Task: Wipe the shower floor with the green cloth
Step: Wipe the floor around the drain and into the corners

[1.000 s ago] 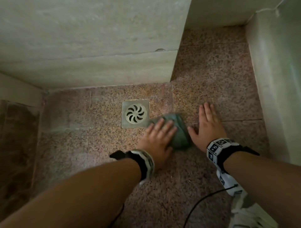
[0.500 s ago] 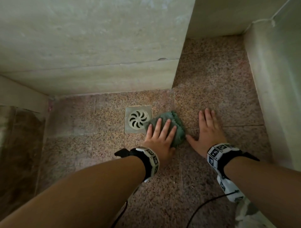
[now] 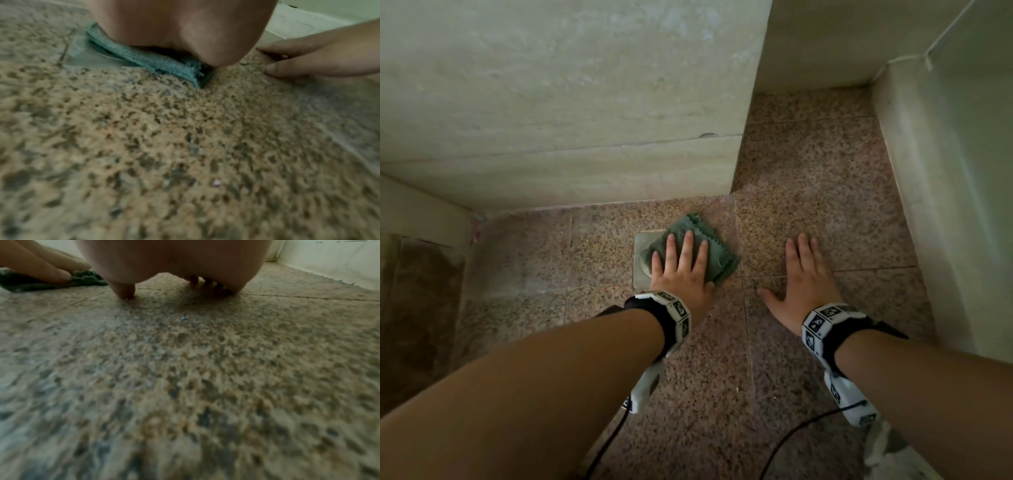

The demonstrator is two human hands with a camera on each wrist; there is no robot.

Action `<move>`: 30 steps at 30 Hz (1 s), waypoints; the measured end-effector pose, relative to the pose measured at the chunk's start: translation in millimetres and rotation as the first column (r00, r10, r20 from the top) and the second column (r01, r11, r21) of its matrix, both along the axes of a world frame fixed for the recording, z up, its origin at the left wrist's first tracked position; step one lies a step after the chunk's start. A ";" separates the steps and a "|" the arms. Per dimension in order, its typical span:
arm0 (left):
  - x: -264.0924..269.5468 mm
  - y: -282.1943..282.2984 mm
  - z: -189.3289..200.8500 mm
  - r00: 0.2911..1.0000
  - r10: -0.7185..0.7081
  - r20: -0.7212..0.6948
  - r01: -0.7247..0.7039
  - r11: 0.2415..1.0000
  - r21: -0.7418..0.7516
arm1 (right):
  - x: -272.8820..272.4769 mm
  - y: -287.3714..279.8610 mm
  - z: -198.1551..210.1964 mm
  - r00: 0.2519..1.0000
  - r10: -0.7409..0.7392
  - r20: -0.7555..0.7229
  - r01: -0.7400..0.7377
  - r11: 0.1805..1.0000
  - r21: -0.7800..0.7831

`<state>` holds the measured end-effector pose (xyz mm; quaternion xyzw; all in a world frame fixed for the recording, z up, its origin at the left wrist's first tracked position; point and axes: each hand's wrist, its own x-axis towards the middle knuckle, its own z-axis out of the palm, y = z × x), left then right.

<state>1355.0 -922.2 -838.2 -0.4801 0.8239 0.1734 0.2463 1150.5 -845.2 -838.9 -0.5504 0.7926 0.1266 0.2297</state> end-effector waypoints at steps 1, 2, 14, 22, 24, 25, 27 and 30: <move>1.2 1.8 0.3 0.998 -0.060 0.000 0.060 0.998 -0.003 | 0.1 0.0 -0.2 1.000 -0.001 0.005 0.001 1.000 0.000; 3.8 2.8 1.0 0.992 -0.125 -0.003 0.125 0.992 -0.005 | 0.2 0.2 -0.1 1.000 -0.002 0.007 0.002 1.000 -0.002; 9.9 -0.8 0.9 0.984 -0.178 -0.015 0.177 0.984 -0.023 | 0.4 -0.2 1.6 1.000 -0.007 0.012 0.007 1.000 -0.007; 6.5 -3.5 3.3 0.987 -0.159 -0.004 0.159 0.987 0.023 | 1.1 -1.8 3.2 1.000 -0.014 -0.010 0.014 1.000 0.021; 5.4 -4.1 4.2 0.988 -0.156 0.003 0.156 0.986 0.056 | 1.9 -2.8 3.6 0.999 -0.010 -0.045 0.012 0.999 0.040; 6.2 -4.3 5.2 0.987 -0.162 0.004 0.162 0.985 0.064 | 3.0 -3.8 4.0 0.998 -0.014 -0.057 0.016 0.999 0.051; 8.0 -5.0 4.6 0.984 -0.178 -0.008 0.178 0.981 0.074 | 4.8 -4.9 4.3 0.998 -0.024 -0.064 0.027 0.998 0.051; 8.3 -5.9 2.6 0.984 -0.181 -0.007 0.181 0.981 0.071 | 4.5 -4.5 3.7 0.999 -0.029 -0.042 0.031 0.998 0.049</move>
